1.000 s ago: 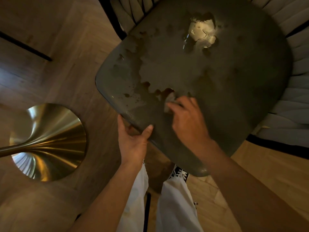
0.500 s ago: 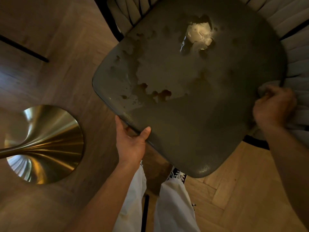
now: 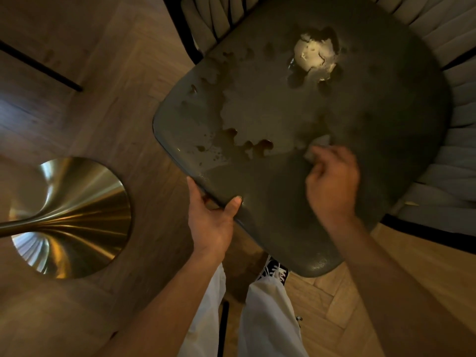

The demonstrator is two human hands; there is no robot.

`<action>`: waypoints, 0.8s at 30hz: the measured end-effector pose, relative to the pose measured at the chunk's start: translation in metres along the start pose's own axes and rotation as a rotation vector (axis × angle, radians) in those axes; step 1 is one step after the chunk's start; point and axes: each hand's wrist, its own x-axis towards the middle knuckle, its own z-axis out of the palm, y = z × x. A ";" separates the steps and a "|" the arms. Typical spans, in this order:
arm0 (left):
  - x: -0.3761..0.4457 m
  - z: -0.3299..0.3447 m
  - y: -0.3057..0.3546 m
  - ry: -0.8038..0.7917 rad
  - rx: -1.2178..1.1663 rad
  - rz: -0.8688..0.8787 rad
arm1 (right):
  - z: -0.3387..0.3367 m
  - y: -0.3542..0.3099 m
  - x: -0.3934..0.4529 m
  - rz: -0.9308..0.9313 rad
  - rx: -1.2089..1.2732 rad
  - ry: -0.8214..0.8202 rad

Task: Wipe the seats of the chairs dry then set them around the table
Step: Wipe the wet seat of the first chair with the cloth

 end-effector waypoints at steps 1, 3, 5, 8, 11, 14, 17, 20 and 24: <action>0.000 -0.001 0.001 -0.005 -0.038 -0.027 | 0.006 -0.015 -0.007 -0.045 0.017 -0.028; 0.000 -0.004 0.001 -0.001 -0.153 -0.087 | 0.019 -0.042 -0.021 -0.136 0.053 -0.115; -0.002 -0.009 0.002 -0.044 -0.288 -0.149 | 0.031 -0.068 -0.033 -0.227 0.092 -0.231; -0.005 -0.016 0.003 -0.124 -0.499 -0.249 | 0.046 -0.099 -0.044 -0.354 0.098 -0.367; -0.007 -0.018 0.004 -0.043 -0.380 -0.252 | 0.053 -0.124 -0.048 -0.537 0.064 -0.507; -0.005 -0.019 0.003 0.012 -0.338 -0.258 | 0.056 -0.135 -0.046 -0.662 0.013 -0.571; -0.003 -0.025 0.006 -0.080 -0.389 -0.281 | 0.049 -0.126 -0.042 -0.696 -0.002 -0.559; -0.005 -0.023 0.013 -0.137 -0.277 -0.189 | 0.039 -0.098 -0.036 -0.622 -0.026 -0.493; -0.004 -0.016 0.023 -0.036 -0.102 -0.009 | 0.017 -0.039 -0.015 -0.449 -0.030 -0.243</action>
